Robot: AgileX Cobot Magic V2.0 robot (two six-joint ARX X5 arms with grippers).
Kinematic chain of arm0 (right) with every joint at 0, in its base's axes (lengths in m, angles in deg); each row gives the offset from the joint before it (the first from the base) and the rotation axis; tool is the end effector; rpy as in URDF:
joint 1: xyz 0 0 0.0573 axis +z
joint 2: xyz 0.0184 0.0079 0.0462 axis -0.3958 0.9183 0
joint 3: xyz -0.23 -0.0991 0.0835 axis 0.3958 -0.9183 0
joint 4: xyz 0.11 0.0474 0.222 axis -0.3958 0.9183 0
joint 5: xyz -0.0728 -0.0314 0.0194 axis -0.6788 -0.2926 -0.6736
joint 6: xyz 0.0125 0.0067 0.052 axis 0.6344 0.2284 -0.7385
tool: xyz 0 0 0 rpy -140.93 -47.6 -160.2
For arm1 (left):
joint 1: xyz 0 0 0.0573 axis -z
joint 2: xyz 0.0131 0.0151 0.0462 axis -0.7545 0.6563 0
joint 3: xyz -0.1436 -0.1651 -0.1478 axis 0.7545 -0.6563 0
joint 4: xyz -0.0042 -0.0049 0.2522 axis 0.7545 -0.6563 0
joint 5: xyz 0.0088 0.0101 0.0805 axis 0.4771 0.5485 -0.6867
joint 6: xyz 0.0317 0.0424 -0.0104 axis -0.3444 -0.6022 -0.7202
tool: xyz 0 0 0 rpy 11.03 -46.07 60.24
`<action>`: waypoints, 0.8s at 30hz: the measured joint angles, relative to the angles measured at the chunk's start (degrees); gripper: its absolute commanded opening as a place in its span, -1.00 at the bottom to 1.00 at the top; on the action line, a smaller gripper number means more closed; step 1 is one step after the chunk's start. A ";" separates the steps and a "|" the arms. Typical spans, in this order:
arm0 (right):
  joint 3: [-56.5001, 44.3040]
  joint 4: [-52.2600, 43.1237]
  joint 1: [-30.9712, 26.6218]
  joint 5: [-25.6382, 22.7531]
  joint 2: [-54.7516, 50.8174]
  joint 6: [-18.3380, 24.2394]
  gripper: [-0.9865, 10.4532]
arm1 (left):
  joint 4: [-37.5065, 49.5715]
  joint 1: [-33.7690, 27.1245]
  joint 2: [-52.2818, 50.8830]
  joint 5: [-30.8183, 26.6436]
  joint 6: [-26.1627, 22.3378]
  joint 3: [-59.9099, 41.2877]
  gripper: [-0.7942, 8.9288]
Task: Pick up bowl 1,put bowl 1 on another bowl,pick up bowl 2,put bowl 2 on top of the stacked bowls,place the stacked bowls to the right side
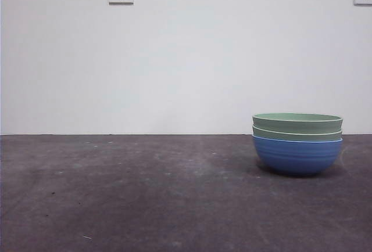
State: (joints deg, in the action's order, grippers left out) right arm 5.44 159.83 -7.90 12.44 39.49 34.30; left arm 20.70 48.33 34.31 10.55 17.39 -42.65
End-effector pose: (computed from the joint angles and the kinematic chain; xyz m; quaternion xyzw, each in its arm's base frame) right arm 0.1417 0.0467 0.3600 0.0130 0.5157 0.2143 0.8294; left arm 0.0955 -0.0004 0.1518 0.0131 0.0836 -0.0197 0.9962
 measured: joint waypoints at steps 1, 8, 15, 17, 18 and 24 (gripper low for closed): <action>0.00 0.00 0.00 0.00 0.00 0.00 -0.82 | 0.00 0.00 0.00 0.00 0.02 0.00 -0.84; 0.00 0.00 0.00 0.00 0.00 0.00 -0.82 | 0.02 0.00 0.00 0.00 0.35 0.00 -0.84; 0.00 0.00 0.00 0.00 0.00 0.00 -0.82 | 0.00 0.00 0.00 0.00 0.35 0.00 -0.84; 0.00 0.00 -0.02 -0.02 0.00 0.00 -0.82 | 0.00 0.00 0.00 0.00 0.35 0.00 -0.84; 0.00 -0.09 -0.28 -0.35 -0.09 0.13 -0.82 | 0.00 0.00 -0.02 0.00 0.35 0.00 -0.84; -1.18 -12.85 -4.37 -2.62 -6.69 2.19 -0.82 | 0.00 0.00 0.00 0.02 0.35 0.00 -0.84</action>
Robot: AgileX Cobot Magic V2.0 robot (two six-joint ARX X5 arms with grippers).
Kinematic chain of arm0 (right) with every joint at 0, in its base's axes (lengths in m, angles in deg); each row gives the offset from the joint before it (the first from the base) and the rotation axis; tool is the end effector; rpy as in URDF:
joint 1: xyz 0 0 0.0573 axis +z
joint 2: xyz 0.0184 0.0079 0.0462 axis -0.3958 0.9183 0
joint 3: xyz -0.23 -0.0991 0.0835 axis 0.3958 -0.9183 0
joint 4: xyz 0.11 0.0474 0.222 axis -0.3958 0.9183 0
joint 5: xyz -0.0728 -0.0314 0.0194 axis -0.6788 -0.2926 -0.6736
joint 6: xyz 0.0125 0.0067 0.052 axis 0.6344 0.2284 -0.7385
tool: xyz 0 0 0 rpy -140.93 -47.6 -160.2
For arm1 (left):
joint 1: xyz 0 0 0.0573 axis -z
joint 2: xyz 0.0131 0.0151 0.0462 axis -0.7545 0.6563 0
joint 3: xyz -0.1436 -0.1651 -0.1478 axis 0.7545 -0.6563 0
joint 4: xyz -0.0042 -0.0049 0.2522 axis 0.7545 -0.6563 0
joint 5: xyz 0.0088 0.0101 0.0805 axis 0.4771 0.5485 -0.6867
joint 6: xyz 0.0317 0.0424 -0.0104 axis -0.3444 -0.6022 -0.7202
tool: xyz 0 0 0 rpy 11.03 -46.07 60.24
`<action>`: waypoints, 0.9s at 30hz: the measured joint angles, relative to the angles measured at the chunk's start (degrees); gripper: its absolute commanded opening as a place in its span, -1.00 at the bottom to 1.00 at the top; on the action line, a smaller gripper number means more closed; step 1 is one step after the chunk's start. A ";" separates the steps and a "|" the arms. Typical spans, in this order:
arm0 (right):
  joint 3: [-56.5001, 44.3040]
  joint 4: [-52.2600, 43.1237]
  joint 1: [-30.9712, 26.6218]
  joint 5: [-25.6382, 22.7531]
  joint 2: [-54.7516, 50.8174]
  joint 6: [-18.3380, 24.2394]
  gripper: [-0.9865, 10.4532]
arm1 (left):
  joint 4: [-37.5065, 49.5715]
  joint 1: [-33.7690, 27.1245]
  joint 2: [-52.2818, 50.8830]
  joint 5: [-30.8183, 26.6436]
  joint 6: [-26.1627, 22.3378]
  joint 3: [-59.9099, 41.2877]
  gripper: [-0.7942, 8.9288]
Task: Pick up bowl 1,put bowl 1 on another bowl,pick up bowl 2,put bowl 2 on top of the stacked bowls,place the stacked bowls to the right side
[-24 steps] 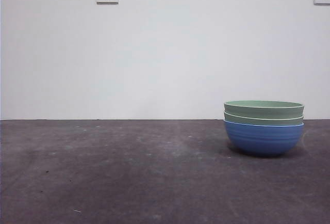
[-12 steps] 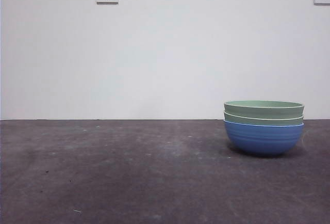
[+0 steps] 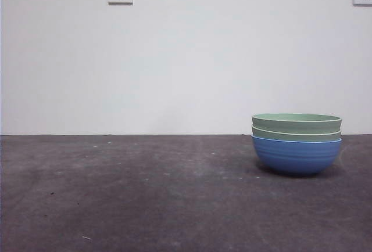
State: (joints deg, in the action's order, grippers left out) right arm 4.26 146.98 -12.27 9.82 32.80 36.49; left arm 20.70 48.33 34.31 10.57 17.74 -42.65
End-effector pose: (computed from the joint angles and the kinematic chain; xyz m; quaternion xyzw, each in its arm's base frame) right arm 0.1324 0.0321 0.3815 0.0035 0.3679 0.1873 0.9108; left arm 0.0955 -0.0004 0.1518 0.0101 0.0837 -0.0196 0.9962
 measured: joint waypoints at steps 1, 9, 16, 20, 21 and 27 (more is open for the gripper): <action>-1.01 -3.80 -0.70 0.48 -1.99 -0.09 -0.82 | 0.00 0.00 0.00 0.00 0.00 0.00 -0.84; -19.56 -28.00 -6.86 3.80 -20.15 0.28 -0.82 | 0.00 0.00 0.00 0.00 0.00 0.00 -0.84; -42.51 -48.15 -8.02 3.80 -33.66 0.42 -0.82 | 0.00 0.00 0.00 0.00 0.00 0.00 -0.84; -52.57 -52.83 -8.02 3.54 -39.82 -0.48 -0.82 | 0.00 0.00 0.00 0.00 0.00 0.00 -0.84; -54.90 -53.51 -8.02 2.89 -41.33 -0.96 -0.82 | 0.00 0.00 0.00 0.00 0.00 0.00 -0.84; -65.42 -54.60 -8.02 1.07 -47.95 -5.57 -0.82 | 0.02 0.00 0.00 -0.02 0.00 0.00 -0.84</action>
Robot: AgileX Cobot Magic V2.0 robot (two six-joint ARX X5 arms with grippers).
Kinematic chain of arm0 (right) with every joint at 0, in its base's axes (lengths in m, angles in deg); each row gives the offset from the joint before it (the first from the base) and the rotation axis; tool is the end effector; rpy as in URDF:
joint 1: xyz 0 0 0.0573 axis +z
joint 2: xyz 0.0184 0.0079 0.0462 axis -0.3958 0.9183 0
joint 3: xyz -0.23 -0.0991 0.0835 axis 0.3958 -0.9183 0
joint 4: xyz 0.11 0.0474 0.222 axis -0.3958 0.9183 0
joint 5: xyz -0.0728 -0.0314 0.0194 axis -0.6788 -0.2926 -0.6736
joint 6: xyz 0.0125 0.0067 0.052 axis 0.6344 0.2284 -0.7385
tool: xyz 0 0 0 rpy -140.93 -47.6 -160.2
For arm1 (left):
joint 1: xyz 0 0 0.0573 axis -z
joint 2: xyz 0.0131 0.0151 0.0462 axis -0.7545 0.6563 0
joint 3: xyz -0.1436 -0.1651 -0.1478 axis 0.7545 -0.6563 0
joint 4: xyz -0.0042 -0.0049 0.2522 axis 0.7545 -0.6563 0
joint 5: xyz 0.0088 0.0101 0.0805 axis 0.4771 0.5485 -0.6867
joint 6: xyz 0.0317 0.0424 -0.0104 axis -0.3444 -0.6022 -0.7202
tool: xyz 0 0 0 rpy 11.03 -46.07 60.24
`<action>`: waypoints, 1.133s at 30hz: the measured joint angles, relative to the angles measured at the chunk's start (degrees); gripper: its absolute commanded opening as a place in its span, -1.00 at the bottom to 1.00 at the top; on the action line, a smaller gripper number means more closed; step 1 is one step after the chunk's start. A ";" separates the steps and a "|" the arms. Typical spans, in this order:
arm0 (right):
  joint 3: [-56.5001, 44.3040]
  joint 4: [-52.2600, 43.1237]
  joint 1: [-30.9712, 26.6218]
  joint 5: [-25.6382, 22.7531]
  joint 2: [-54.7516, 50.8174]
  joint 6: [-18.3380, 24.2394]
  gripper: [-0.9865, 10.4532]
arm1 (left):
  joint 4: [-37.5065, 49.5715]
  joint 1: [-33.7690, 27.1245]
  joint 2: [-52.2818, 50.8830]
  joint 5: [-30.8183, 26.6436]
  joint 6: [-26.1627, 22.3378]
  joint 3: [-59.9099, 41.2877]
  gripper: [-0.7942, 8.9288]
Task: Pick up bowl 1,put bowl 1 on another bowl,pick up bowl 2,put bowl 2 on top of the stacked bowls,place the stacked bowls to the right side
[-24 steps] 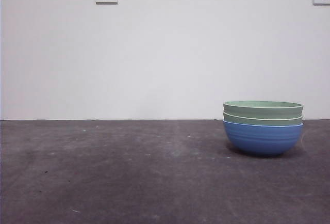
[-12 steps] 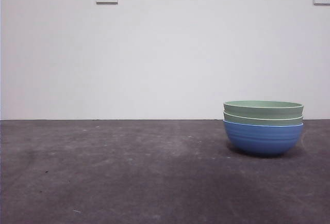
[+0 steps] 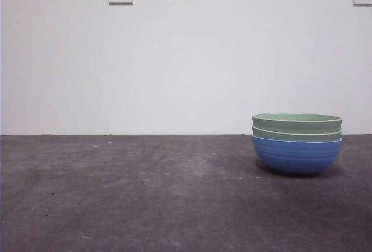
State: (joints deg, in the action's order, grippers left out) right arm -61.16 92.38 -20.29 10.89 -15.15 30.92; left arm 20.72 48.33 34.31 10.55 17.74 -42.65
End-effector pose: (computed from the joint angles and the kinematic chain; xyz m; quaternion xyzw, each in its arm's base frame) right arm 0.0943 0.0116 0.1766 0.0526 0.0593 0.1388 0.9871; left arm 0.0955 -0.0004 0.1518 0.0101 0.0835 -0.0194 0.9963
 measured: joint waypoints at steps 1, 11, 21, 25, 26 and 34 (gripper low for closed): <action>-1.20 0.13 0.00 0.02 -0.72 -0.66 -0.82 | -0.02 0.00 0.00 0.02 0.00 0.00 -0.84; -4.20 0.90 0.00 -0.17 -3.02 -3.08 -0.82 | -0.02 0.00 0.00 0.02 0.00 0.00 -0.84; -4.20 0.87 0.00 -0.17 -3.04 -3.91 -0.82 | -0.02 0.00 0.00 0.00 0.00 0.00 -0.84; -4.20 0.87 0.00 -0.17 -3.04 -3.91 -0.82 | -0.02 0.00 0.00 0.00 0.00 0.00 -0.84; -4.20 0.87 0.00 -0.17 -3.04 -3.93 -0.82 | -0.02 0.00 -0.02 0.02 0.00 0.00 -0.84; -4.20 0.87 0.00 -0.17 -3.04 -3.93 -0.82 | -0.02 0.00 0.00 0.02 0.00 0.00 -0.84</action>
